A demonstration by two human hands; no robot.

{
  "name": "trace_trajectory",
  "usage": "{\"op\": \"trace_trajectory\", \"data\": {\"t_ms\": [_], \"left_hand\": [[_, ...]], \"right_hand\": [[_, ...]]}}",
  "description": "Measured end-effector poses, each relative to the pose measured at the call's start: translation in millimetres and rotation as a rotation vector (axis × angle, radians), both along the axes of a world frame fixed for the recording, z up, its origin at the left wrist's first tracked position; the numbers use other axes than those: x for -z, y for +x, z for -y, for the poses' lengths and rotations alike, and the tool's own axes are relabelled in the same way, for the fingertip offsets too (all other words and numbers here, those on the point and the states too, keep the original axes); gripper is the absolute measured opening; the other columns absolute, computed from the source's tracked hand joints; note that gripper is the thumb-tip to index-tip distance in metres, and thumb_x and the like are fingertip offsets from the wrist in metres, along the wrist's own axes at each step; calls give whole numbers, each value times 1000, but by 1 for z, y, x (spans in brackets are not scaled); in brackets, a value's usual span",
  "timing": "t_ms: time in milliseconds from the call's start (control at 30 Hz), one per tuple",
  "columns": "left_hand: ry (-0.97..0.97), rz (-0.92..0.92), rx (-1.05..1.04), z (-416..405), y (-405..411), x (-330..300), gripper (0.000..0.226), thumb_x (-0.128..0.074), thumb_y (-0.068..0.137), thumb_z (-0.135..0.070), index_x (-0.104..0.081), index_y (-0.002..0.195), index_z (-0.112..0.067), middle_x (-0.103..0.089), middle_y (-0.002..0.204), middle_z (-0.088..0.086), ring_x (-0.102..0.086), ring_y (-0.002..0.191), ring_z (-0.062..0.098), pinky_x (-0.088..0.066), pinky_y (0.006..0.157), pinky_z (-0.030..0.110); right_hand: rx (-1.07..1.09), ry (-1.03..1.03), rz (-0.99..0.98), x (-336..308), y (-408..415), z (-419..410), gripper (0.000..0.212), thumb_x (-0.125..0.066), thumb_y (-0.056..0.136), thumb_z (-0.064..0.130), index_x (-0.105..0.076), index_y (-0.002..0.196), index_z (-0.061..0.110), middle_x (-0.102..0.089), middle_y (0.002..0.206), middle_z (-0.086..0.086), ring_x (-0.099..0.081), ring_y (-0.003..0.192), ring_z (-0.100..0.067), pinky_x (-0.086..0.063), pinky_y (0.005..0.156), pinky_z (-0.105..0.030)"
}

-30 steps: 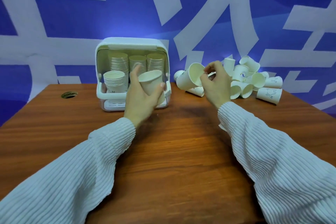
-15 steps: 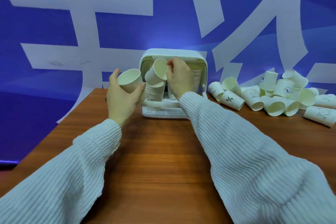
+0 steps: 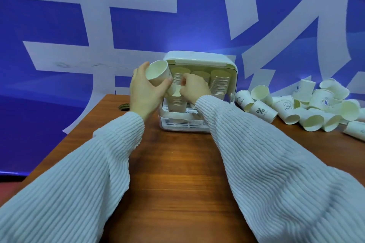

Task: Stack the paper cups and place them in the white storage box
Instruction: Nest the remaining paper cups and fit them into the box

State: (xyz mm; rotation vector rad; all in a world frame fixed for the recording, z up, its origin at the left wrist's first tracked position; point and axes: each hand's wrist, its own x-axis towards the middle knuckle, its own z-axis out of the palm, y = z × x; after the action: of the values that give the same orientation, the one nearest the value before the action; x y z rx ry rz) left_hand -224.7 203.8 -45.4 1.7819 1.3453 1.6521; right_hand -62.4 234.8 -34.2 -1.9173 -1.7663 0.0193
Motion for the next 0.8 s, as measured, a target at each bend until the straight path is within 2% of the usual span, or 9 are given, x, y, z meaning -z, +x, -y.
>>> {"op": "trace_trajectory", "data": {"t_ms": [67,167,233,333,467,567,667,800], "left_hand": [[4,-23,3,-7,4,-3,86,-80,85,-48,-41,154,-16,-48,148,1,-45,135,18,-36,107,28],[-2,-48,13,-17,11,-6,85,-79,86,-46,-39,154,-15,-48,146,2,-45,134,18,-33,102,26],[-8,-106,32,-22,16,-7,82,-79,86,-44,-41,153,-15,-48,141,2,-46,127,16,-33,97,24],[-12,-173,63,-28,24,-8,74,-77,88,-39,-44,150,-16,-48,135,2,-44,113,10,-34,91,23],[2,-197,61,-35,28,-12,76,-76,87,-38,-45,151,-15,-49,135,2,-43,112,7,-35,91,24],[41,-233,77,-36,28,-12,75,-78,86,-39,-46,149,-17,-48,133,1,-43,110,7,-36,91,25],[33,-381,59,-37,28,-6,72,-76,83,-42,-48,145,-18,-45,133,3,-51,112,17,-43,94,33],[-82,-540,59,-35,28,6,67,-67,87,-52,-50,141,-17,-45,132,4,-58,114,30,-42,91,38]], "right_hand": [[-11,-21,-45,4,4,-6,21,-59,87,10,-58,101,26,-64,119,-8,-59,105,-29,-40,81,-33],[-48,-67,-138,6,13,-13,19,-60,90,10,-57,101,24,-65,114,-3,-60,102,-24,-45,81,-32],[-78,-72,-216,9,17,-17,16,-61,91,12,-58,100,25,-66,111,-1,-63,99,-23,-49,82,-32],[-136,-39,-380,18,21,-19,11,-60,96,19,-59,92,29,-68,98,2,-62,82,-19,-47,69,-30],[-185,-3,-491,28,25,-19,10,-55,104,23,-65,103,25,-66,89,7,-56,67,-8,-43,63,-28],[-193,13,-506,31,26,-19,15,-53,105,19,-68,106,21,-63,77,9,-54,61,-9,-42,61,-29],[-189,3,-591,31,23,-17,26,-47,105,15,-71,114,15,-58,63,9,-51,54,-12,-40,51,-27],[-205,-29,-731,29,18,-11,37,-39,101,8,-74,101,17,-56,54,4,-49,58,-19,-39,50,-28]]}}
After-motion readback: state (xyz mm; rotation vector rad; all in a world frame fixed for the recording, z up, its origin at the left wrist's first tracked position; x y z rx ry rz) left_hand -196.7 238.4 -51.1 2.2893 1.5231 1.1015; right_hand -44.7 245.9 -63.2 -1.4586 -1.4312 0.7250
